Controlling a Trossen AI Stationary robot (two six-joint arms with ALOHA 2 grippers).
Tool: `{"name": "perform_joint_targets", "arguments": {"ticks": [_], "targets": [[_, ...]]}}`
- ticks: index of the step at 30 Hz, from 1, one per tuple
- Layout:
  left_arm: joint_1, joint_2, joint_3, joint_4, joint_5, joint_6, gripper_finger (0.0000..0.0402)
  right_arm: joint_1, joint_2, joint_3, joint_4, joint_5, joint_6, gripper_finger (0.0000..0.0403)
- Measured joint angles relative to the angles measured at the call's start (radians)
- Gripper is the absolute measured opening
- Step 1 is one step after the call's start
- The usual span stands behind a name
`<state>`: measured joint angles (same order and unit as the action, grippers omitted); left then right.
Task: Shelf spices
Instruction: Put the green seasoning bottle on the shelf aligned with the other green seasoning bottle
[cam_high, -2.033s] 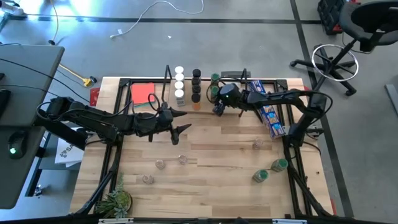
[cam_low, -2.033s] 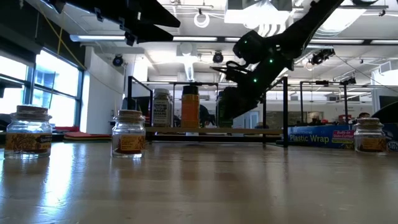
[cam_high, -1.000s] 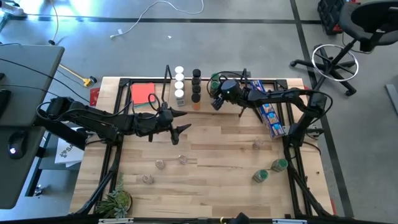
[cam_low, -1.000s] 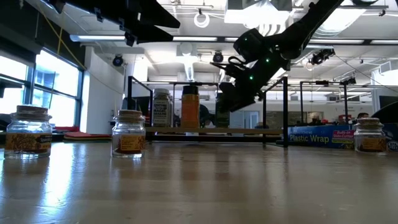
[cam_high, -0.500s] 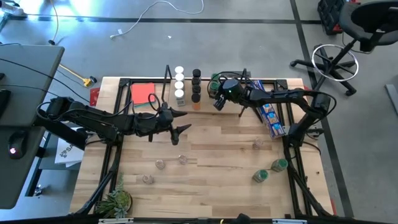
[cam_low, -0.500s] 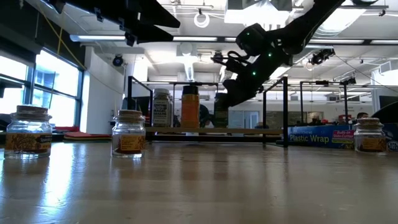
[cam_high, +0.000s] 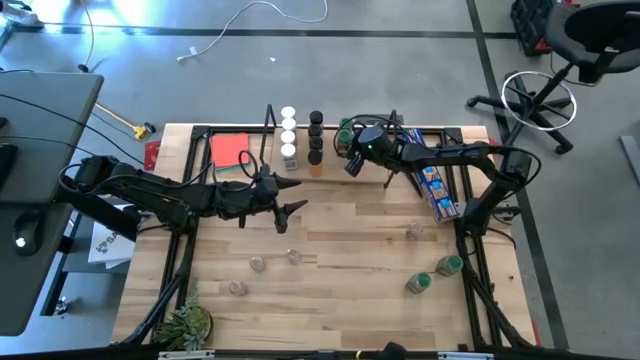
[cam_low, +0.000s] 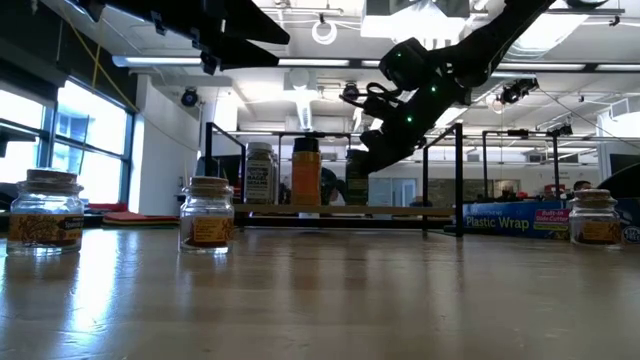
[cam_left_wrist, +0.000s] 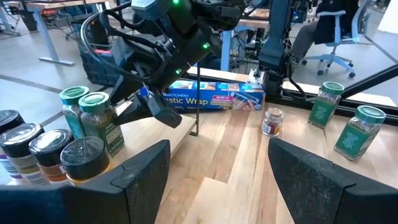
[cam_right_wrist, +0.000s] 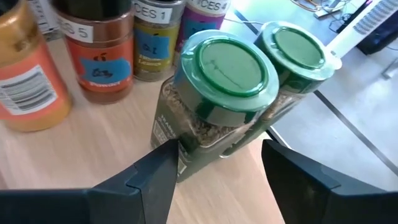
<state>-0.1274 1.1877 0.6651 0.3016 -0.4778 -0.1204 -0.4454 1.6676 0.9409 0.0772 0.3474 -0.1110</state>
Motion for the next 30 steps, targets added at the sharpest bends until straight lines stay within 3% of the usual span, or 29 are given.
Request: {"name": "perform_joint_targets", "arguments": {"ticks": [14, 23, 30], "targets": [[-0.010, 0.000, 0.000, -0.003, -0.001, 0.000, 0.0268, 0.021, -0.067, 0.000, -0.095, 0.012, 0.054, 0.0224], [-0.019, 0.000, 0.000, -0.007, -0.003, 0.000, 0.0268, 0.027, -0.074, 0.000, -0.151, -0.303, 0.025, 0.0224], [-0.019, 0.000, 0.000, -0.007, -0.005, 0.001, 0.0268, 0.034, 0.020, 0.000, 0.019, -0.274, -0.002, 0.0224]]}}
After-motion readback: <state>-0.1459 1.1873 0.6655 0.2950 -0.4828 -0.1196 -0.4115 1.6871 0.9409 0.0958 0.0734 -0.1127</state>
